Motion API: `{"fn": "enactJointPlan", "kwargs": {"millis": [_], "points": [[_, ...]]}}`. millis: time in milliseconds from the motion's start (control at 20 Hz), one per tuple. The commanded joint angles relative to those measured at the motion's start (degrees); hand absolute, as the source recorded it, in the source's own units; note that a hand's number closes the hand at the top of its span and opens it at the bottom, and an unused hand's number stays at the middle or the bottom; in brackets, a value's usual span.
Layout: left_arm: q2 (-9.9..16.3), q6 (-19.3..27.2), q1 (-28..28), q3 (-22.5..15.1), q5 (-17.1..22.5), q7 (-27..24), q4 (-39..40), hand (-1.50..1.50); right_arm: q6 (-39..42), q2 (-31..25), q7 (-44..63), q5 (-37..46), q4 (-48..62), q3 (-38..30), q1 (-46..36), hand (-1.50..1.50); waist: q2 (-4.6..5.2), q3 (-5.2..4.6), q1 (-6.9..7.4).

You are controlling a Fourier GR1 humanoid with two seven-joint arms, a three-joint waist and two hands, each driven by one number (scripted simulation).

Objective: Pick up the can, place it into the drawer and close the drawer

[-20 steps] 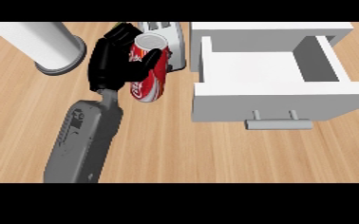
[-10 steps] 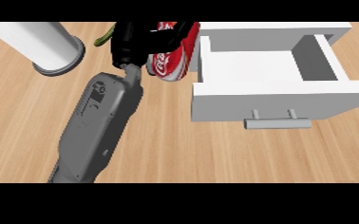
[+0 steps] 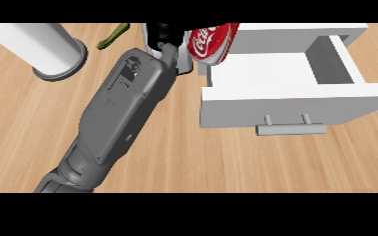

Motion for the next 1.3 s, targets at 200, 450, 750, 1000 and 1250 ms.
{"fn": "enactJointPlan", "kwargs": {"millis": [200,450,750,1000,1250], "points": [[0.0,0.1,-8.1,-0.5,5.5,-4.5,11.2,1.50,-0.8,0.3,-1.9,3.8,2.2,2.5,-2.0,-1.50,0.14,0.03,-0.04],[0.0,5.4,-13.7,-6.7,12.7,-7.2,16.4,1.50,0.4,-2.0,2.5,-4.0,-1.2,-1.7,0.0,-1.50,0.19,0.03,-1.72],[0.0,5.2,-18.4,-9.4,18.5,-10.6,25.4,1.50,-2.0,-1.5,2.9,1.7,0.1,1.6,-5.4,-1.50,0.76,0.08,-2.46],[0.0,6.4,-19.8,-12.4,21.8,-12.4,28.1,1.50,-0.5,-1.6,2.9,-0.5,-0.6,0.2,-3.5,-1.50,0.58,0.07,-2.36],[0.0,7.7,-19.1,-17.5,26.7,-13.1,29.0,1.50,-0.5,-4.8,4.3,-3.6,0.4,-1.6,-4.8,-1.50,0.65,0.09,-3.24]]}}
